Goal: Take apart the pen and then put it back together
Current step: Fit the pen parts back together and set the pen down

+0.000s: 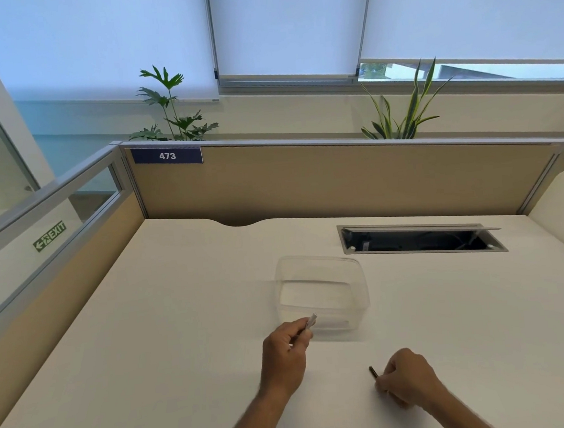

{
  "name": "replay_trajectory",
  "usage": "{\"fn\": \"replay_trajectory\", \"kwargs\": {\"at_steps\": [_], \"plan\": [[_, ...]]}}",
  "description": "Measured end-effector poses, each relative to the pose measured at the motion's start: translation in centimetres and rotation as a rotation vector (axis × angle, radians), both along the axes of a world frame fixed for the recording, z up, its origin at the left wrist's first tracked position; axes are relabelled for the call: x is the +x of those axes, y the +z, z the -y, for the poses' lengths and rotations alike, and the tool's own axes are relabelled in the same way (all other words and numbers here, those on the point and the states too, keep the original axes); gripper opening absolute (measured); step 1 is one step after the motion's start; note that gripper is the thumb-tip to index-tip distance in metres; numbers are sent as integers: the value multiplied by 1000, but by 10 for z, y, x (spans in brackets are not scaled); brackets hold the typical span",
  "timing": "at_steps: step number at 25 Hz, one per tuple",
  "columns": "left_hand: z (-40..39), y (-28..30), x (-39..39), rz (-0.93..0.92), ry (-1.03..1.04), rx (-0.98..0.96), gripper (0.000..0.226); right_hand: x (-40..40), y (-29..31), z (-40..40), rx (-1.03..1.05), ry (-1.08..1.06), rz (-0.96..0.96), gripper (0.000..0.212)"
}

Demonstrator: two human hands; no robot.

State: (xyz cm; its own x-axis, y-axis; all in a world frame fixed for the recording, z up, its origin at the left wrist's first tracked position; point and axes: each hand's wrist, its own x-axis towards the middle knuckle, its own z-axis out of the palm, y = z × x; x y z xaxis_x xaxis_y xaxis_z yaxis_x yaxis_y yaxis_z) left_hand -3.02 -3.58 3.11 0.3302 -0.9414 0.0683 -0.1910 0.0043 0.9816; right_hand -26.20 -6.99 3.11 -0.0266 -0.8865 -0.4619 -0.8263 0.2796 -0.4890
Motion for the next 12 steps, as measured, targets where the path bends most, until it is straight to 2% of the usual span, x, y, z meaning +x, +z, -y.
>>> {"fn": "replay_trajectory", "kwargs": {"at_steps": [2, 5, 6, 8, 12], "plan": [[0, 0, 0, 23, -10, 0, 30, 1, 2, 1, -19, -4, 54, 10], [-1, 0, 0, 71, -17, -20, 30, 5, 9, 3, -56, -50, 248, 5], [-2, -1, 0, 101, -20, -34, 31, 6, 14, 5, -79, -52, 301, 8], [-2, 0, 0, 167, -31, -73, 27, 10, 24, 7, -139, -23, 357, 14], [-3, 5, 1, 315, -82, -134, 20, 25, 41, 11, -312, 32, 408, 13]]}}
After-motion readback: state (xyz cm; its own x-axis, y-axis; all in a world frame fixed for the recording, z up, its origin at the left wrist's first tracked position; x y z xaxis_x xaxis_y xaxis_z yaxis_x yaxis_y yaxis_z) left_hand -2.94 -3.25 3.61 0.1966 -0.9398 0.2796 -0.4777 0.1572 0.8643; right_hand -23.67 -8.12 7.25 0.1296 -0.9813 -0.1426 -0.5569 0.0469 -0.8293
